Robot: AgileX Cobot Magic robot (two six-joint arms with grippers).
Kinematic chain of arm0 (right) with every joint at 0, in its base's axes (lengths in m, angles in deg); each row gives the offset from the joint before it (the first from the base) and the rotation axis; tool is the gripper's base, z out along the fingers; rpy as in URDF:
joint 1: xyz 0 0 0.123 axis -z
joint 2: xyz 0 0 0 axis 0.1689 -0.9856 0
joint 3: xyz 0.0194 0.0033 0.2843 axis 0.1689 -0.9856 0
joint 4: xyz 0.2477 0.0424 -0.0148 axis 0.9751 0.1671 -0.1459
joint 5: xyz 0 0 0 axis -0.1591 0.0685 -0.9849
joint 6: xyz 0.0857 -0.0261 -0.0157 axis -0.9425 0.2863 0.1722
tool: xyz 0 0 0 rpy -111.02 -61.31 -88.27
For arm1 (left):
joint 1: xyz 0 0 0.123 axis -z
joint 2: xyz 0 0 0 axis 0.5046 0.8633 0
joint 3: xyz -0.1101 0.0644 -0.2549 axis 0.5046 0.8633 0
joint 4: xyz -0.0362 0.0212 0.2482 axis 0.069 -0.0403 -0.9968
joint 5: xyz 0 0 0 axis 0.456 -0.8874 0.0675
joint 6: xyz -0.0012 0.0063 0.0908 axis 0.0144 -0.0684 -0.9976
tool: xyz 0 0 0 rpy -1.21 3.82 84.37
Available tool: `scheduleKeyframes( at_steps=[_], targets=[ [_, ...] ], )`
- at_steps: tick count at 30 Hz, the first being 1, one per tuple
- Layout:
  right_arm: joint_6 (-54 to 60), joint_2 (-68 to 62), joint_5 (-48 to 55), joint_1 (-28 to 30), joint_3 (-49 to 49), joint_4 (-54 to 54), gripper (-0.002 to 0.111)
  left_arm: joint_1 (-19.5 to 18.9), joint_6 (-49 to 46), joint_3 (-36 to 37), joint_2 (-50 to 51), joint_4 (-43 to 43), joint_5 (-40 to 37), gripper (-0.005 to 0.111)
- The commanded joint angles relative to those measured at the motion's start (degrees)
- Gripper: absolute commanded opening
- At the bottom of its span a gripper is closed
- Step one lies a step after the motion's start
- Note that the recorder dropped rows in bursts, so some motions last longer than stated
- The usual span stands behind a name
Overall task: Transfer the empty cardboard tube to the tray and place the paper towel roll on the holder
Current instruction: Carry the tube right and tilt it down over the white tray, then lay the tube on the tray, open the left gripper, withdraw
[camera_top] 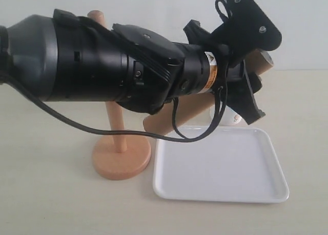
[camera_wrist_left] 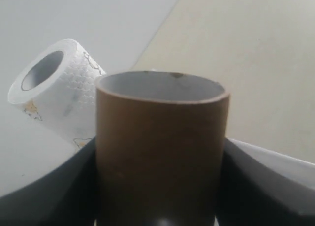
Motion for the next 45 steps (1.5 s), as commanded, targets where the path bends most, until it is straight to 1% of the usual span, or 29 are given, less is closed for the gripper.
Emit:
scheduleKeyframes(
  at_steps=[1, 3, 5, 8, 10, 11, 13, 18, 22, 24, 28, 37, 40, 42, 43, 44, 45],
  targets=[
    [0.2, 0.3, -0.6, 0.1, 0.0, -0.3, 0.005, 0.3, -9.5, -0.4, 1.0, 5.5, -4.0, 0.004],
    [0.2, 0.3, -0.6, 0.1, 0.0, -0.3, 0.005, 0.3, -14.6, -0.4, 1.6, 9.8, -4.6, 0.004],
    [0.2, 0.3, -0.6, 0.1, 0.0, -0.3, 0.005, 0.5, -23.3, -0.4, 2.5, 16.4, -4.9, 0.004],
    [0.2, 0.3, -0.6, 0.1, 0.0, -0.3, 0.005, 1.9, -36.6, -1.1, 4.2, 26.9, -7.1, 0.004],
    [0.2, 0.3, -0.6, 0.1, 0.0, -0.3, 0.005, 3.1, -43.0, -2.4, 5.6, 31.3, -9.5, 0.004],
    [0.2, 0.3, -0.6, 0.1, 0.0, -0.3, 0.005, 3.6, -44.6, -3.0, 6.1, 32.0, -10.4, 0.004],
    [0.2, 0.3, -0.6, 0.1, 0.0, -0.3, 0.005, 4.6, -45.4, -4.2, 6.8, 32.1, -10.8, 0.004],
    [0.2, 0.3, -0.6, 0.1, 0.0, -0.3, 0.005, 5.6, -45.7, -7.2, 8.9, 32.6, -8.7, 0.004],
    [0.2, 0.3, -0.6, 0.1, 0.0, -0.3, 0.005, 5.6, -50.6, -9.1, 12.0, 32.6, -11.4, 0.004],
    [0.2, 0.3, -0.6, 0.1, 0.0, -0.3, 0.005, 5.6, -51.9, -9.5, 13.3, 32.6, -13.3, 0.004],
    [0.2, 0.3, -0.6, 0.1, 0.0, -0.3, 0.005, 5.6, -51.6, -9.6, 14.9, 32.6, -15.8, 0.004],
    [0.2, 0.3, -0.6, 0.1, 0.0, -0.3, 0.005, 5.6, -51.7, -9.6, 15.1, 40.2, -15.4, 0.004],
    [0.2, 0.3, -0.6, 0.1, 0.0, -0.3, 0.005, 5.6, -51.7, -9.6, 15.1, 40.2, -15.4, 0.005],
    [0.2, 0.3, -0.6, 0.1, 0.0, -0.3, 0.005, 5.6, -51.7, -9.6, 15.1, 41.3, -15.4, 0.016],
    [0.2, 0.3, -0.6, 0.1, 0.0, -0.3, 0.005, 5.6, -51.7, -9.6, 15.1, 42.8, -15.4, 0.028],
    [0.2, 0.3, -0.6, 0.1, 0.0, -0.3, 0.005, 5.6, -51.7, -9.6, 15.1, 43.4, -15.4, 0.038],
    [0.2, 0.3, -0.6, 0.1, 0.0, -0.3, 0.005, 5.6, -51.7, -9.6, 15.1, 43.9, -15.4, 0.043]
  ],
)
